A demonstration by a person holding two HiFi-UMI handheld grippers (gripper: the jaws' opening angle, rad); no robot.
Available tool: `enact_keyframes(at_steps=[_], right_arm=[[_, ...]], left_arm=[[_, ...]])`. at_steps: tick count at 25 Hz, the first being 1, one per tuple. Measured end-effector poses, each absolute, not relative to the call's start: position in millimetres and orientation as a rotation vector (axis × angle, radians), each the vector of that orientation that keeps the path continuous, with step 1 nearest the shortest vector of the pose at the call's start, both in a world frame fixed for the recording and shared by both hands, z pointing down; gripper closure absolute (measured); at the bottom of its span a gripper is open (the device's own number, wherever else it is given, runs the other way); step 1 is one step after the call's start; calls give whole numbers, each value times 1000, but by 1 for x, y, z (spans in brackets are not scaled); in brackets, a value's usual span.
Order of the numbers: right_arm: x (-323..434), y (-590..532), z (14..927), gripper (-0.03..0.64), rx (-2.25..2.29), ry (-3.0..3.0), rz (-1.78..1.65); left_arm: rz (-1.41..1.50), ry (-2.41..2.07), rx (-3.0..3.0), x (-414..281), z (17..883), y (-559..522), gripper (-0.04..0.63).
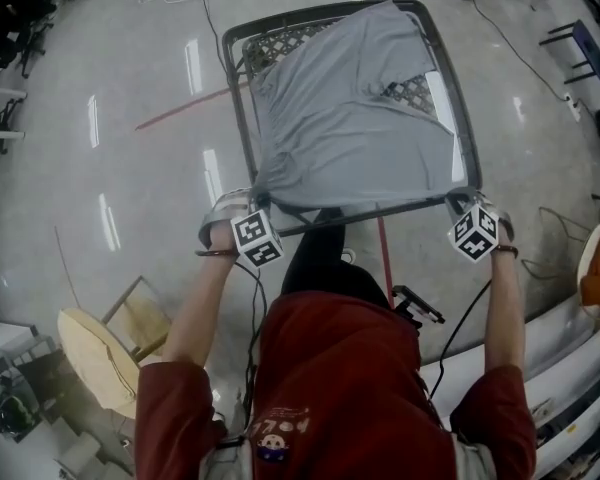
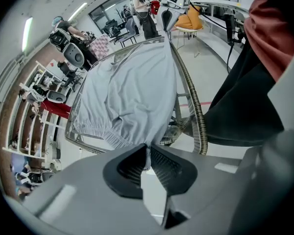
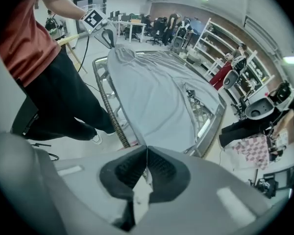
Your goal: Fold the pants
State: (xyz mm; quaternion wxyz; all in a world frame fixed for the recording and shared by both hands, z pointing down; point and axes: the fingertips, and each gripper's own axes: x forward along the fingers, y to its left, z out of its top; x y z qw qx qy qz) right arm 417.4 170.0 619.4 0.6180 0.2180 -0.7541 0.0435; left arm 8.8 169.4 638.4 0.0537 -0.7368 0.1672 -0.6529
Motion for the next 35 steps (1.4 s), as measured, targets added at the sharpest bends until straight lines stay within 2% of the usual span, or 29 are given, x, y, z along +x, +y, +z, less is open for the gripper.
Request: enact_keyframes(at_steps=[24,35], right_arm=[[404,-127,546,611,614,-1731,-183],[376,-241,561,611,592,-1668,-235]], left_arm=[[-1921,775,-2287,19,575,-28,555],[-1984,786,-2328,-11,602,-105,557]])
